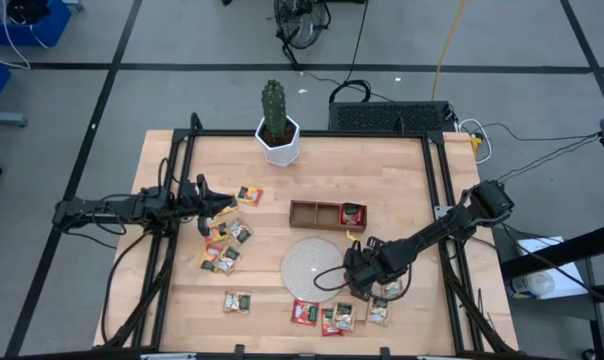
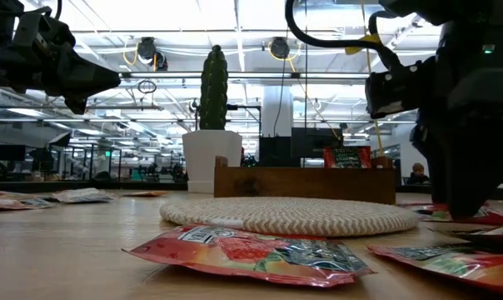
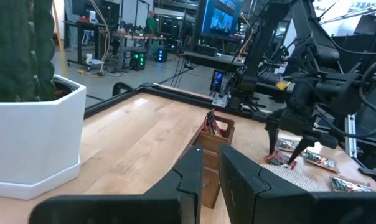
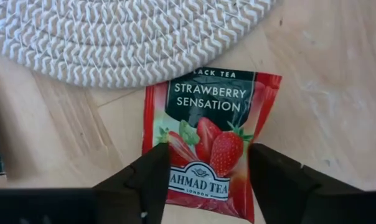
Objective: Pick & Place Tea
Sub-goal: Put the red tea bag into the right section of the wooden organizer
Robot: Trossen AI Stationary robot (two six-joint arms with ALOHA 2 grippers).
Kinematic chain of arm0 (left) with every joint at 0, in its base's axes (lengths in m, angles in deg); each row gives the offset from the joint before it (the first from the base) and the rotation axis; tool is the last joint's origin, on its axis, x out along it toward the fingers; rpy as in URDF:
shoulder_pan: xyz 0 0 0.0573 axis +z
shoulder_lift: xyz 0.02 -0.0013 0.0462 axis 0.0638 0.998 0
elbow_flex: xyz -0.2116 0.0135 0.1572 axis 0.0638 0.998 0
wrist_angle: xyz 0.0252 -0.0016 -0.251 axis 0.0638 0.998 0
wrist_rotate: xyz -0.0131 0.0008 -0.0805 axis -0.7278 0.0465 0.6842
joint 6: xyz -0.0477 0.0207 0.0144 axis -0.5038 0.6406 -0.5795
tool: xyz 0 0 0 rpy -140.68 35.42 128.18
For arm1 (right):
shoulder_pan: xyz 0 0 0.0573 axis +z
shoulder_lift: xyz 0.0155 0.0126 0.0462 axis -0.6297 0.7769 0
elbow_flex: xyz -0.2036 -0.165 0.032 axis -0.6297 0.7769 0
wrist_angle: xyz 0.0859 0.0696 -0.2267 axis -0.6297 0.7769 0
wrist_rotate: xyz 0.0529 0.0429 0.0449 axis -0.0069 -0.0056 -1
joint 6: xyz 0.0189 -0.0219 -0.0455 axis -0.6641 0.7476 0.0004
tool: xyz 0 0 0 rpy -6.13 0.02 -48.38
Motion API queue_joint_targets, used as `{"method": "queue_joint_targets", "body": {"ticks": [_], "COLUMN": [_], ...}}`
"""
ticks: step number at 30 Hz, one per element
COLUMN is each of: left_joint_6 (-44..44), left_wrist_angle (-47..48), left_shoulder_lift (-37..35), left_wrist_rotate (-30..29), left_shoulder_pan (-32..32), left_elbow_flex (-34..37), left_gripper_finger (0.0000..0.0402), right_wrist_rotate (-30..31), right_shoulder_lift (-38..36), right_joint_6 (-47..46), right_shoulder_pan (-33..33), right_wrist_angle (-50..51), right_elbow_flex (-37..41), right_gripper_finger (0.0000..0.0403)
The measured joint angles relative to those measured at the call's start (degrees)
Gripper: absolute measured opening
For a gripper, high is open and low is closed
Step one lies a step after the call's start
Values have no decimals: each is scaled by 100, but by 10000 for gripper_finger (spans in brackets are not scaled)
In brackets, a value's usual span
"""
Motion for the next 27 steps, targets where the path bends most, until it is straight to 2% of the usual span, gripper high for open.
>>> {"method": "queue_joint_targets", "body": {"ticks": [5, 12, 16, 19, 24, 27], "left_joint_6": [0, 0, -2, 0, 0, 0], "left_wrist_angle": [-2, -3, -2, -4, -5, -6], "left_shoulder_lift": [-1, -1, -1, -2, -1, 0], "left_wrist_rotate": [0, 2, 1, 0, 0, 0], "left_shoulder_pan": [0, -1, -2, 0, 0, 0], "left_elbow_flex": [0, 0, 0, 0, 0, 0], "left_gripper_finger": [51, 51, 51, 51, 51, 51], "right_wrist_rotate": [-71, -163, 160, 989, 3325, 4875], "right_shoulder_lift": [-73, -401, -897, -1357, -1852, -1885], "right_joint_6": [30, 294, 110, -95, -228, -54], "right_shoulder_pan": [0, 7, 136, 355, 737, 891], "right_wrist_angle": [6, 29, 327, 425, 138, -691], "right_elbow_flex": [13, 17, 52, 64, 69, 297], "right_gripper_finger": [132, 18, 9, 4, 3, 3]}}
